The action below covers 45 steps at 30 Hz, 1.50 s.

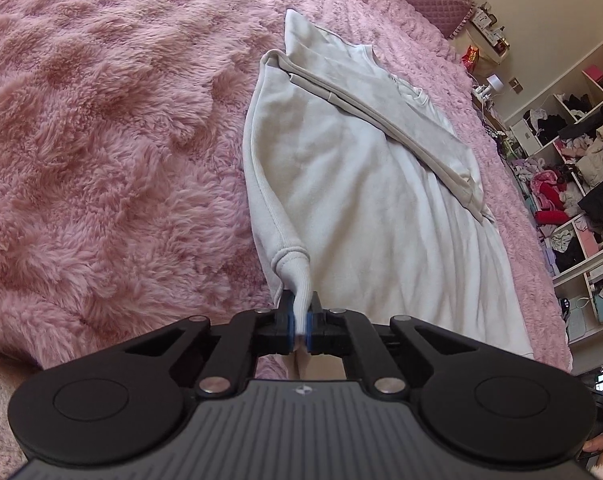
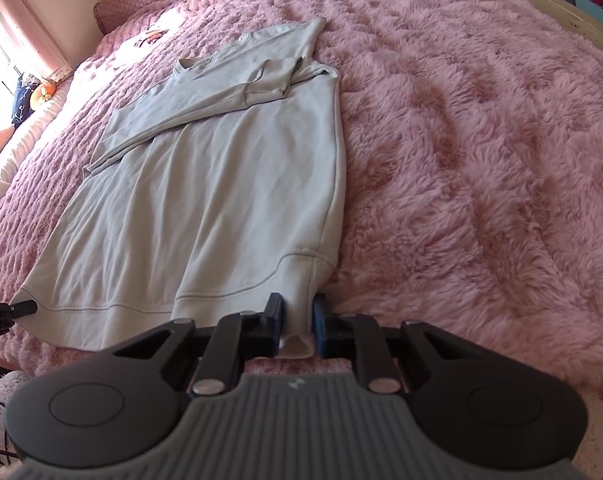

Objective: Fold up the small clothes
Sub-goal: 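Lift the hem edge with both tools to fold again, then carry the held edge over the body with both tools and open them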

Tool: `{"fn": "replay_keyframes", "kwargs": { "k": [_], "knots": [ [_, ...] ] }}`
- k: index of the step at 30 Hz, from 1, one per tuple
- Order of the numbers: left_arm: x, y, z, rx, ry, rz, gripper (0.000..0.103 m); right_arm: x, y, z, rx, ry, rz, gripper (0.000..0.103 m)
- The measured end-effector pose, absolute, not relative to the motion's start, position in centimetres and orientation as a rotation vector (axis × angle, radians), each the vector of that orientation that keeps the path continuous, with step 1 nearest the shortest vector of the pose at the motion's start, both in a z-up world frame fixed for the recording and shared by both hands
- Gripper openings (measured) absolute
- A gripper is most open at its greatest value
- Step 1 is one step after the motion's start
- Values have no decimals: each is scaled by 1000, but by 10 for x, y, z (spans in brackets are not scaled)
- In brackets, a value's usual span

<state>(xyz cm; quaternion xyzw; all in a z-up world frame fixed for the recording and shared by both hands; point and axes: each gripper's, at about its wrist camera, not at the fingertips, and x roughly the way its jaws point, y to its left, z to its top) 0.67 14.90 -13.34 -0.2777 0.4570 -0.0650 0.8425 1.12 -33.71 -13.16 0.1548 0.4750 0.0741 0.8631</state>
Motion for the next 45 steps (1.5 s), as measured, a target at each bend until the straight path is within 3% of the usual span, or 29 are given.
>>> {"fn": "replay_keyframes", "kwargs": {
  "k": [7, 27, 45],
  "knots": [
    [9, 149, -130, -615, 959, -147, 5, 13, -328, -113, 329, 950, 201, 5],
    [41, 160, -97, -628, 810, -221, 4, 50, -336, -87, 460, 842, 207, 3],
    [213, 196, -65, -685, 602, -212, 4, 235, -337, -61, 639, 578, 109, 3]
  ]
}}
